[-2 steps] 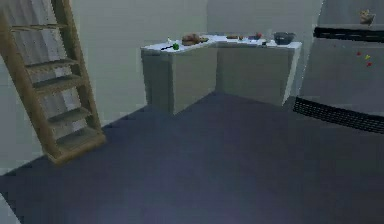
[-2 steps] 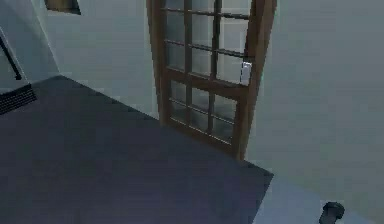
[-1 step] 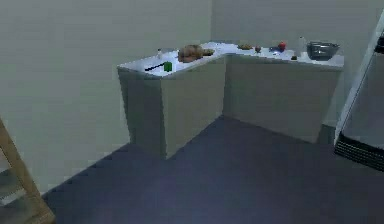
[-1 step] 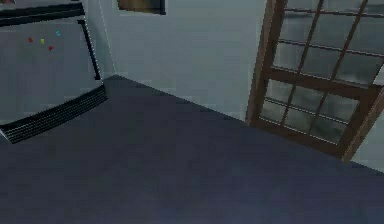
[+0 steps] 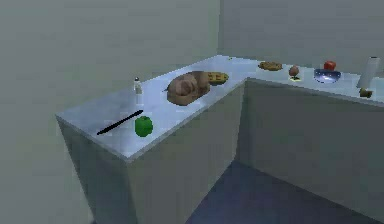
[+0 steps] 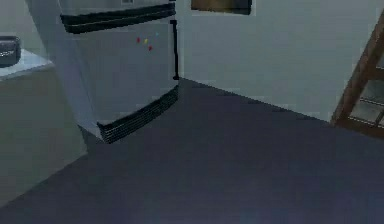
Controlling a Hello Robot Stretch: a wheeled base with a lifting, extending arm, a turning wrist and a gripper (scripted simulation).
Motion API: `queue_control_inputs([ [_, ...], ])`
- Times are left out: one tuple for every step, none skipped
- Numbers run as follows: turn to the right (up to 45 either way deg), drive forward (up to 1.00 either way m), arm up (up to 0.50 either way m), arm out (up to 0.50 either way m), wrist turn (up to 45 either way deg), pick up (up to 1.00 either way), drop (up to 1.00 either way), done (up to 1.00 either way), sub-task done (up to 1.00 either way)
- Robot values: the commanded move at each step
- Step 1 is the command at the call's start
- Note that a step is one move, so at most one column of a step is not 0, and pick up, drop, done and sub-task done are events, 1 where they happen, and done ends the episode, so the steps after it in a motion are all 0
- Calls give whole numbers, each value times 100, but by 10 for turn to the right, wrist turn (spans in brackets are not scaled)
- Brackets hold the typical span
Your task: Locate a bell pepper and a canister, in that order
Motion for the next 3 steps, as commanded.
queue_control_inputs([
  [-120, 0, 0, 0, 0, 0, 0, 0, 0],
  [0, 0, 0, 0, 0, 0, 0, 0, 100],
  [-450, 0, 0, 0, 0, 0, 0, 0, 0],
])
